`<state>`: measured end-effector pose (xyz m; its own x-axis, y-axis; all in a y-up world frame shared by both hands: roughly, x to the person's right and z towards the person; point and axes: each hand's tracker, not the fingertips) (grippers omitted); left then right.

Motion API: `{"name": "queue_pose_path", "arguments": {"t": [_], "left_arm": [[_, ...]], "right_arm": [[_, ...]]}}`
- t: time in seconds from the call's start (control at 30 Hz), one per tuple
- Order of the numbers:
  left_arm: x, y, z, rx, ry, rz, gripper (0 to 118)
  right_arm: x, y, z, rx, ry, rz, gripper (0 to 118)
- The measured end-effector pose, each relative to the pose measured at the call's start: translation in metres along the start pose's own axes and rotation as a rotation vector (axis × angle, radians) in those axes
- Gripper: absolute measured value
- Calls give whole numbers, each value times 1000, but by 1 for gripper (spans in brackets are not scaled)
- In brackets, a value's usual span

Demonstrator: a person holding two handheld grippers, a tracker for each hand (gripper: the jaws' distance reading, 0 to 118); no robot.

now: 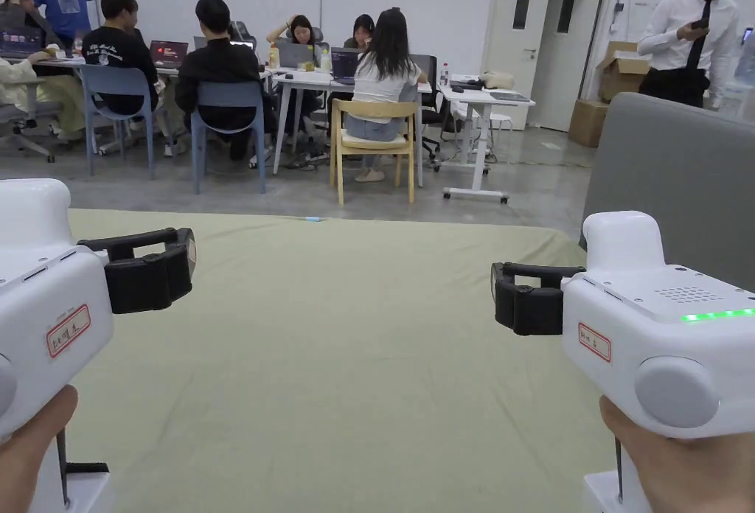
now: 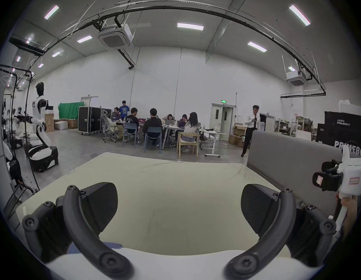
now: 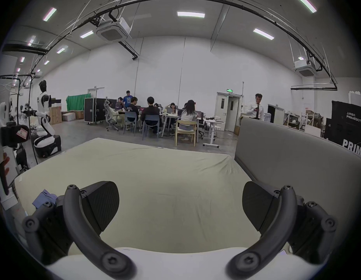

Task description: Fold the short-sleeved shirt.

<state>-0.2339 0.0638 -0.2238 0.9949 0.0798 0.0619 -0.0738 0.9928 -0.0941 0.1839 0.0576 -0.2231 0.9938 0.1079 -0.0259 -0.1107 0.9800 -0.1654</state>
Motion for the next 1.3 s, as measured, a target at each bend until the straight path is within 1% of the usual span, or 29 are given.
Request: {"name": "queue_pose_path", "arguments": {"t": [0.1, 0.23, 0.3, 0.33, 0.4, 0.43, 0.47, 0.5, 0.53, 0.6, 0.73, 0.83, 0.87, 0.9, 0.93, 0.97, 1.0, 1.03, 1.07, 1.1, 1.13, 1.17, 1.23, 1.27, 1.3], "left_arm": [[2, 0, -1, 5, 4, -12, 118], [4, 0, 0, 16, 13, -22, 118], [4, 0, -2, 3, 3, -19, 118], [4, 0, -3, -2, -1, -18, 118], [4, -2, -3, -3, -3, -17, 118], [4, -2, -3, -4, -4, -19, 118], [4, -3, -3, -4, -2, -20, 118], [3, -5, -3, -4, -2, -20, 118], [3, -6, -3, -4, -1, -19, 118], [2, -6, -4, -12, 2, -11, 118], [-1, -8, -7, -8, 14, -1, 118], [-2, -7, -8, 5, 23, 13, 118], [-3, -7, -8, 9, 25, 24, 118], [-3, -7, -8, 11, 21, 34, 118], [-4, -7, -9, 12, 17, 41, 118], [-4, -6, -9, 14, 18, 44, 118], [-4, -6, -9, 15, 18, 44, 118], [-4, -6, -10, 14, 21, 40, 118], [-4, -5, -11, 11, 26, 35, 118], [-3, -4, -11, 10, 30, 29, 118], [-3, -4, -11, 11, 34, 26, 118], [-3, -4, -11, 12, 33, 22, 118], [-2, -3, -10, 11, 33, 14, 118], [-2, -3, -10, 10, 34, 11, 118], [-2, -3, -10, 8, 35, 8, 118]], "right_arm": [[-1, 0, -3, -22, -6, 13, 118], [1, -1, -6, -28, -7, -17, 118], [1, -2, -8, -23, -24, -23, 118], [1, -3, -10, -16, -41, -9, 118], [2, -4, -14, -25, -45, -6, 118], [4, -4, -15, -28, -39, -16, 118], [7, -4, -17, -36, 7, -41, 118], [10, -4, -18, -54, 76, -63, 118], [11, -3, -20, -70, 80, -83, 118], [11, -2, -18, -50, 79, -66, 118], [2, 0, -9, -3, 77, -1, 118], [-4, 2, -5, 53, 16, 48, 118], [-5, 3, -5, 59, 1, 52, 118], [-4, 3, -5, 62, 4, 47, 118], [-2, 5, -4, 62, 34, 51, 118], [-1, 6, -4, 62, 88, 59, 118], [1, 6, -4, 58, 83, 65, 118], [-1, 7, -5, 53, 30, 67, 118], [-1, 7, -6, 54, 0, 53, 118], [2, 8, -8, 37, 9, 28, 118], [5, 8, -10, 9, 16, -20, 118], [7, 9, -11, -22, 10, -48, 118], [9, 10, -13, -41, -2, -60, 118], [8, 10, -13, -42, -21, -68, 118], [7, 10, -13, -53, -81, -81, 118]]}}
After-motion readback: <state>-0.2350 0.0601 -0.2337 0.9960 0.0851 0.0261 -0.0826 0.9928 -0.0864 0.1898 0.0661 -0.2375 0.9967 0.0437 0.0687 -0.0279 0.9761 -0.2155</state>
